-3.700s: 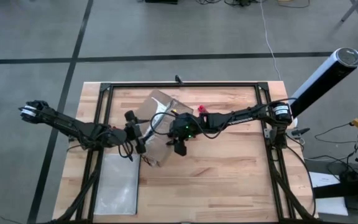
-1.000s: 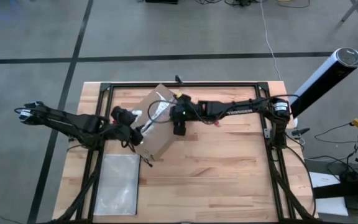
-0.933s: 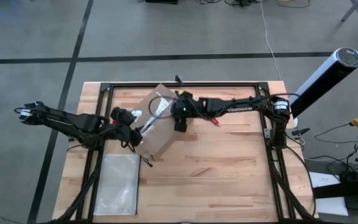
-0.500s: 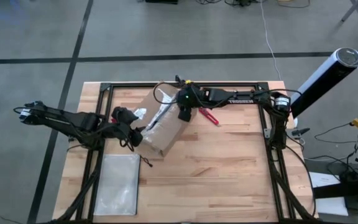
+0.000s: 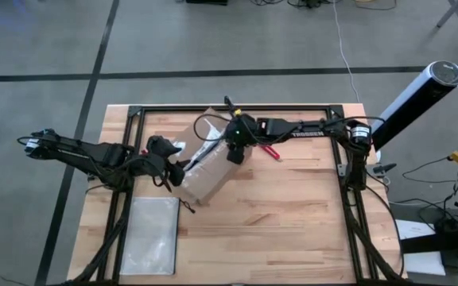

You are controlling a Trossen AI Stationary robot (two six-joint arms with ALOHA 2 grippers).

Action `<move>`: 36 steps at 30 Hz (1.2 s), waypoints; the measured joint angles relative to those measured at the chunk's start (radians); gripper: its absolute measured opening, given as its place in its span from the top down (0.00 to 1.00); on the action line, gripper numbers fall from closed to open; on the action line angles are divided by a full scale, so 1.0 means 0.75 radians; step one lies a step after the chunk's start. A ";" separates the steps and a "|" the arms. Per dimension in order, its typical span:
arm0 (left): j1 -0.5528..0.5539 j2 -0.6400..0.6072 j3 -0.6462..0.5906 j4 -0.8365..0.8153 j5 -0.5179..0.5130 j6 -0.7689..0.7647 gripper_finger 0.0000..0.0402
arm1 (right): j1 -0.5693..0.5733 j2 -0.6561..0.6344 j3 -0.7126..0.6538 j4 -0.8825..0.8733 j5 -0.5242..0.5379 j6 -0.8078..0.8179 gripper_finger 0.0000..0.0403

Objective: Unpack boxes

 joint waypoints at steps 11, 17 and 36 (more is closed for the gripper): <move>0.000 -0.001 0.000 0.026 -0.002 0.018 0.36 | 0.046 -0.059 0.046 0.000 -0.023 -0.041 0.56; 0.000 0.000 0.000 0.027 -0.002 -0.018 0.36 | 0.046 -0.145 0.048 -0.046 -0.027 -0.053 0.56; 0.061 0.087 0.000 0.058 0.088 -0.016 0.36 | 0.002 -0.180 0.001 -0.190 -0.136 -0.100 0.57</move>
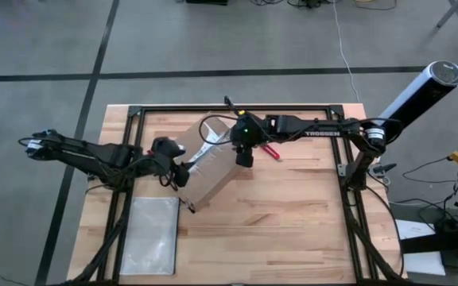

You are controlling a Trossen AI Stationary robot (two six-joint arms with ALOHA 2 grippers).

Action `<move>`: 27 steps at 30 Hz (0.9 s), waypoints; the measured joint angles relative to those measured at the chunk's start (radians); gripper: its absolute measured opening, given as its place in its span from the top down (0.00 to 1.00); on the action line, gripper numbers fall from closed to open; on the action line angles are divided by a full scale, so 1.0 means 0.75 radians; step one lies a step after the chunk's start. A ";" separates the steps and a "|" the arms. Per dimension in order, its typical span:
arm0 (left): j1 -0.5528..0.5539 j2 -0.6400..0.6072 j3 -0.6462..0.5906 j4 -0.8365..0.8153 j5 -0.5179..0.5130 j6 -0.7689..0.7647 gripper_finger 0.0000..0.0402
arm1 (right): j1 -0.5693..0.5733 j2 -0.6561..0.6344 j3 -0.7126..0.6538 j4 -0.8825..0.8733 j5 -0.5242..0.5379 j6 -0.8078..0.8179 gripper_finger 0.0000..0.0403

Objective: Unpack boxes

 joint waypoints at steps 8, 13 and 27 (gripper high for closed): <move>0.121 0.039 0.000 0.061 0.113 0.088 0.36 | -0.004 -0.025 -0.118 0.090 -0.053 0.014 0.60; 0.168 0.044 0.000 0.074 0.131 0.117 0.36 | -0.012 -0.147 -0.281 0.286 -0.196 0.048 0.62; 0.295 0.172 0.000 0.084 0.259 0.171 0.36 | -0.034 -0.292 -0.659 0.788 -0.206 0.156 0.63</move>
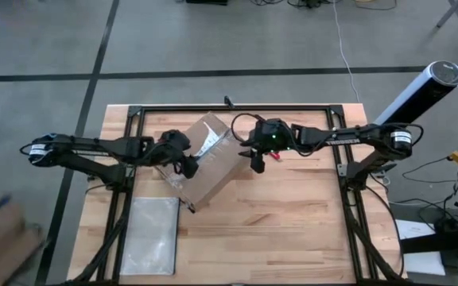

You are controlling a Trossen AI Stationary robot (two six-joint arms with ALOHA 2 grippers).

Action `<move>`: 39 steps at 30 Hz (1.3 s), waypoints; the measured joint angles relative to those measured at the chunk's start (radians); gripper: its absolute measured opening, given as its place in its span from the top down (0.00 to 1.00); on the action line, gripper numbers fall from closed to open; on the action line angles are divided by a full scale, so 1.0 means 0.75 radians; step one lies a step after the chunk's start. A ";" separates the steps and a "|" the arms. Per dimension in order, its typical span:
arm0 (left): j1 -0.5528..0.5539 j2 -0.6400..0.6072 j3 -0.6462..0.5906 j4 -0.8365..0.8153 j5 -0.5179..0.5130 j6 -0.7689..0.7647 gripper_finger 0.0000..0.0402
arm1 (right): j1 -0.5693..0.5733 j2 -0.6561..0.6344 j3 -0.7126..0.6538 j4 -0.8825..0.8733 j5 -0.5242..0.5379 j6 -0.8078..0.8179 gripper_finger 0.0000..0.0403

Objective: Unpack boxes

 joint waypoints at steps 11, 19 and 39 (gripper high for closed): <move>0.079 0.183 0.002 -0.022 0.042 0.047 0.36 | -0.005 0.092 -0.005 0.081 0.004 0.005 0.64; 0.092 0.235 0.007 -0.076 -0.004 0.067 0.36 | -0.005 0.179 0.035 0.103 0.003 0.031 0.63; 0.074 0.381 0.180 -0.209 0.006 0.211 0.46 | -0.005 0.203 0.041 0.161 -0.006 0.063 0.63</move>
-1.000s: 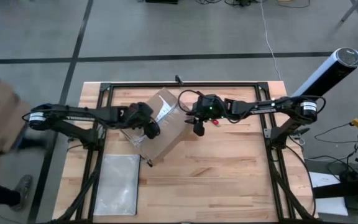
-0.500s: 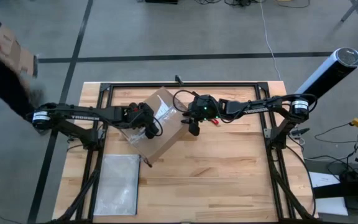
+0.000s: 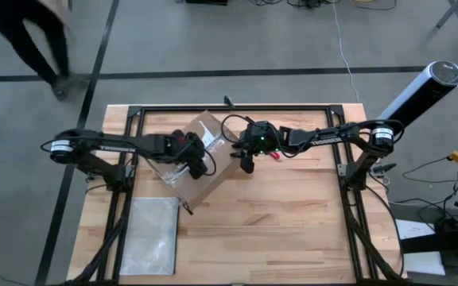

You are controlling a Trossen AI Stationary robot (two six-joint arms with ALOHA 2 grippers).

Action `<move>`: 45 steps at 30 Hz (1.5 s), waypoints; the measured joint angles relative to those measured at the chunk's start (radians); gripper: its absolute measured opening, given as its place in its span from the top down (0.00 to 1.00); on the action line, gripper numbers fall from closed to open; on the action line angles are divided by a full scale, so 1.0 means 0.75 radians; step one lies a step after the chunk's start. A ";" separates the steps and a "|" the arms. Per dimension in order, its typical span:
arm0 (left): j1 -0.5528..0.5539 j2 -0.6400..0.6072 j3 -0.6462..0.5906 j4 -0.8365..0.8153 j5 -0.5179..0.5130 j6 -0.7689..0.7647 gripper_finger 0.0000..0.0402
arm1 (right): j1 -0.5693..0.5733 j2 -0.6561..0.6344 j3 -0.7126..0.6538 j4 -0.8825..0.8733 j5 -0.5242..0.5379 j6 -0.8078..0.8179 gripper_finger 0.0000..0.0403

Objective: Unpack boxes

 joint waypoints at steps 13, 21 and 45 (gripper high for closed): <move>0.001 0.036 -0.002 -0.109 -0.248 -0.058 0.50 | 0.001 0.001 0.000 0.001 -0.001 0.016 0.68; 0.000 0.036 -0.003 -0.116 -0.294 -0.058 0.68 | 0.001 0.001 0.000 0.001 -0.001 0.034 0.67; -0.037 0.033 0.239 -0.356 -0.536 -0.062 1.00 | 0.001 0.001 -0.002 -0.005 0.000 0.052 0.67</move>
